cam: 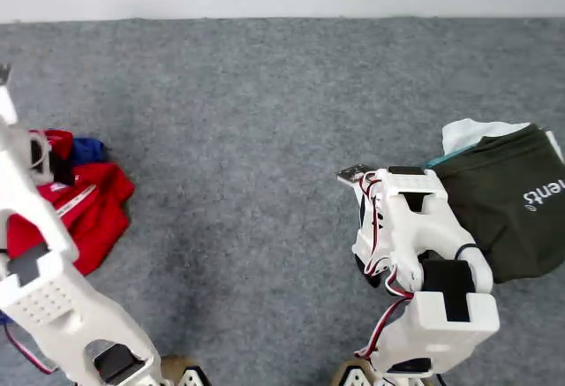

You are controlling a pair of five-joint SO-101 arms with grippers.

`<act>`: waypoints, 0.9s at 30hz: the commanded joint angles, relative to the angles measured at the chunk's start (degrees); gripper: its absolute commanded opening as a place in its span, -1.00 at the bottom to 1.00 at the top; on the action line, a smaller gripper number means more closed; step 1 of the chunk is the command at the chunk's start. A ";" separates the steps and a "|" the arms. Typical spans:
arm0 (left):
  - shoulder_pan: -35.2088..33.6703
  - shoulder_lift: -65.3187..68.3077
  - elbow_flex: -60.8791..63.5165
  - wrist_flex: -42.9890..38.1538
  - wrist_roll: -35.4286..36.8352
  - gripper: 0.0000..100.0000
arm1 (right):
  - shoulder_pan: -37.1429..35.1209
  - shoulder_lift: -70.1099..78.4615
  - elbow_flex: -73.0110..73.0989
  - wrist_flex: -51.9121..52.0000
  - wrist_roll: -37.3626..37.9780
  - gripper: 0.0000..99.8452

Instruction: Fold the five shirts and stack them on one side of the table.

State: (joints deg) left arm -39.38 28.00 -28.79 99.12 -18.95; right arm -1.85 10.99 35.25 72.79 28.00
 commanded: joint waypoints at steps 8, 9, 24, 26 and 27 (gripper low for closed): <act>-1.23 21.01 -8.57 -5.27 -3.43 -0.49 | -0.66 0.92 1.58 -4.00 1.58 -0.36; -1.23 23.56 -10.68 -5.27 -3.43 -0.49 | -0.66 0.92 1.58 -4.00 1.58 -0.36; 7.03 44.22 -27.56 1.41 -3.60 -0.99 | -0.66 0.92 1.58 -4.09 1.58 -0.36; 8.26 44.40 -27.47 1.41 -3.69 -0.97 | -0.66 0.92 1.58 -4.09 1.58 -0.36; 8.62 44.40 -27.47 1.41 -3.69 -0.98 | -0.66 0.92 1.58 -4.09 1.58 -0.36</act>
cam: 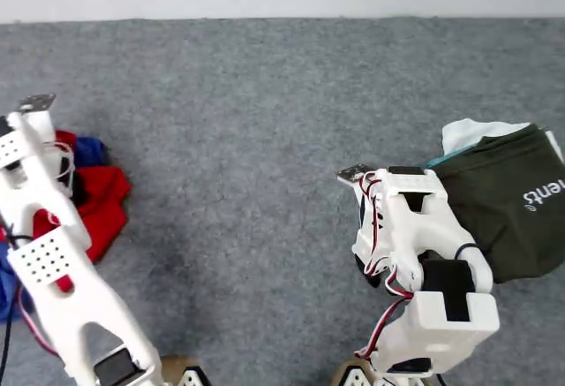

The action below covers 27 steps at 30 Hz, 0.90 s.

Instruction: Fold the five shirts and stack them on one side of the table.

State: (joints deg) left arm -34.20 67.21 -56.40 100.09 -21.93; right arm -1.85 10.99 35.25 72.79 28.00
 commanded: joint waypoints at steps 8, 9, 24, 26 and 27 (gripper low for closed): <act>4.04 2.11 -0.13 0.44 -0.26 -0.98 | -0.66 0.92 1.58 -4.09 1.58 -0.36; 4.04 0.53 -0.04 0.53 0.44 -0.98 | -0.66 0.92 1.58 -4.09 1.58 -0.36; 20.92 -39.65 10.68 0.62 14.42 -0.98 | -0.66 0.92 1.58 -4.09 1.49 -0.36; 26.29 -44.66 16.48 0.53 14.24 -0.98 | -0.66 0.92 1.58 -4.09 1.49 -0.36; 29.19 -46.95 19.21 0.53 14.15 -0.98 | -0.57 0.92 1.58 -4.09 1.49 -0.36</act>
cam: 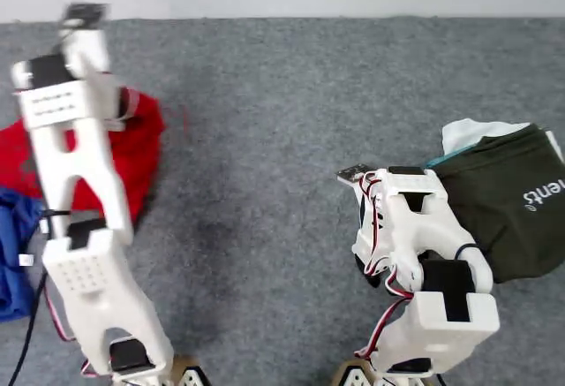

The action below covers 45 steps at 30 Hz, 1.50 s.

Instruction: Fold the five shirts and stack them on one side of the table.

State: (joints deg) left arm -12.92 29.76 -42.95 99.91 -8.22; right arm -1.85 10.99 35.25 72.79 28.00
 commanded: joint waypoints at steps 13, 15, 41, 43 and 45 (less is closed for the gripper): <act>33.32 -30.68 16.66 0.70 -4.04 -0.98 | -0.40 0.92 1.49 -4.00 -0.35 -0.36; 35.08 -34.37 16.66 0.70 -4.04 -0.98 | -0.13 0.92 1.41 -4.00 -1.49 -0.36; 19.34 -51.96 81.63 -16.62 -21.45 -0.98 | 3.91 0.92 1.32 -5.32 -6.68 -0.36; 20.48 -51.96 83.12 -16.62 -21.36 -0.98 | 3.91 0.92 1.32 -5.32 -6.59 -0.36; 19.08 -51.96 83.12 -16.62 -21.36 -0.98 | 4.00 0.92 1.32 -5.32 -6.59 -0.36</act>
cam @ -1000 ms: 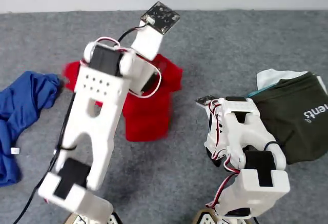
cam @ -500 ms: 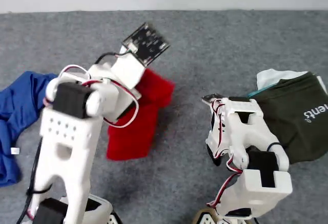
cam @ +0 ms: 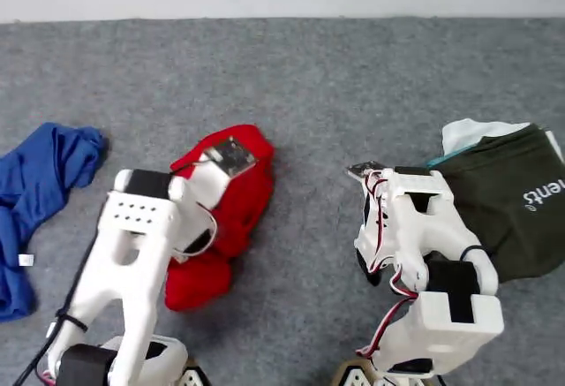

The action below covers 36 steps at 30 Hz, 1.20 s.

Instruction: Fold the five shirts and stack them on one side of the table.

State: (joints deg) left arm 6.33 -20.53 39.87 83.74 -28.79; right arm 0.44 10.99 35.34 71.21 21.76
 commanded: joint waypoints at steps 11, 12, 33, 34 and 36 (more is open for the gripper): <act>-16.44 -1.67 -6.37 -4.40 0.97 -0.98 | 1.63 0.92 1.23 -3.74 -0.35 -0.36; -16.26 -1.67 -6.81 -5.80 2.81 -0.98 | 1.63 0.92 1.23 -3.74 -0.35 -0.36; 14.15 -4.13 -39.25 -14.24 21.45 -0.97 | 1.63 0.92 1.23 -3.74 -0.35 -0.36; 17.58 -4.75 -41.98 -14.95 21.36 -0.97 | 1.63 0.92 1.23 -3.74 -0.35 -0.36; 22.95 -5.19 -48.04 -14.86 21.36 -0.97 | 1.63 0.92 1.23 -3.74 -0.35 -0.36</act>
State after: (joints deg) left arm 21.10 -22.55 0.92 70.02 -8.22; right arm 0.44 10.99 35.34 71.21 21.76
